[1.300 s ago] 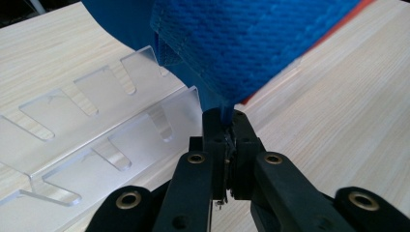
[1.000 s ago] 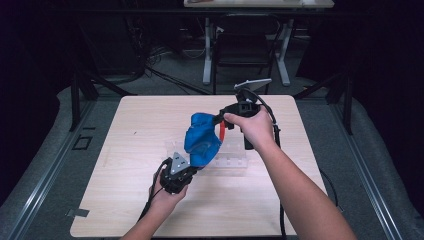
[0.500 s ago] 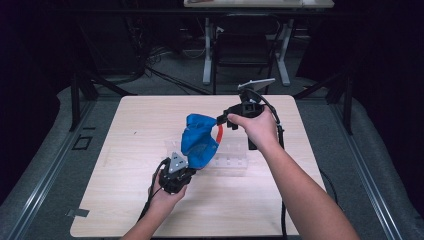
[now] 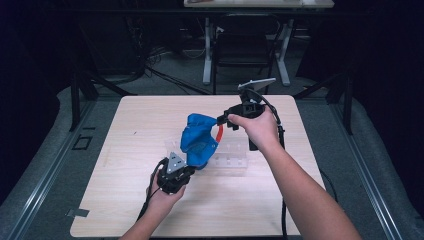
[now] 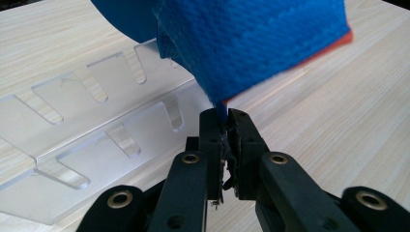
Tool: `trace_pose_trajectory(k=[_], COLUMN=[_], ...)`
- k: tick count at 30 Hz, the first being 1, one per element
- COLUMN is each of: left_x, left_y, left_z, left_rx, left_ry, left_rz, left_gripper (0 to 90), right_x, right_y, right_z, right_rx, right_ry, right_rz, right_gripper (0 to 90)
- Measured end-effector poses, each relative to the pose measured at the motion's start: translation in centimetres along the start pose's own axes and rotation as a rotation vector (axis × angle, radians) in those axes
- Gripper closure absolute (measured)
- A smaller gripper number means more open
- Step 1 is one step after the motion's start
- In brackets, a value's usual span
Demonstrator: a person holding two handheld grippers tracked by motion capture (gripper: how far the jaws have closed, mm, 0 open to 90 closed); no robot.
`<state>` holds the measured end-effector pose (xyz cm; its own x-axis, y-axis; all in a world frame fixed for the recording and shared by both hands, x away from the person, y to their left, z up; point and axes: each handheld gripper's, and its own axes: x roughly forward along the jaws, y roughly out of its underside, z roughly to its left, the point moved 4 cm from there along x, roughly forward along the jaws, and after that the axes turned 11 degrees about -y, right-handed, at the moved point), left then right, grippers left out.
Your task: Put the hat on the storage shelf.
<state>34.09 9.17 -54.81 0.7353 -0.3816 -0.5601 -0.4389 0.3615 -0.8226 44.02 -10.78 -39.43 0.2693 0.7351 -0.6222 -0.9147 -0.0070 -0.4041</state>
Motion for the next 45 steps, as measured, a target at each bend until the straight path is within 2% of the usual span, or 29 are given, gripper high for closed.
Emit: trace_pose_trajectory(k=[14,22,32,36,43,44,45], left_x=[-0.6,-1.6,-2.8,-3.4,-4.7,-4.7,-5.1], left_y=[-0.1,-0.1,0.6,1.0,2.4,2.4,2.8], left_z=[0.0,0.7,3.1,4.2,6.7,6.7,7.4], left_rx=[0.001,-0.013,-0.046,-0.061,-0.112,-0.112,-0.124], left_ry=[0.0,-0.008,-0.043,-0.059,-0.087,-0.087,-0.102], left_rz=[-0.017,-0.024,-0.013,-0.011,-0.008,-0.008,-0.007], left_gripper=[75.4,67.1,62.0,58.9,53.6,53.1,52.7], right_x=[-0.5,-1.0,-2.3,-3.0,-4.7,-4.9,-5.3], right_y=[0.1,0.5,1.0,1.3,2.6,2.8,3.1], right_z=[0.0,0.0,-0.6,-0.9,-2.5,-2.7,-2.9], right_rx=[-0.006,-0.028,-0.051,-0.076,-0.097,-0.1,-0.114], right_ry=[0.007,0.038,0.077,0.11,0.135,0.141,0.145], right_rz=[0.004,-0.003,-0.011,-0.028,-0.047,-0.051,-0.062], right_gripper=[56.0,56.2,56.4,56.6,56.9,57.0,57.0])
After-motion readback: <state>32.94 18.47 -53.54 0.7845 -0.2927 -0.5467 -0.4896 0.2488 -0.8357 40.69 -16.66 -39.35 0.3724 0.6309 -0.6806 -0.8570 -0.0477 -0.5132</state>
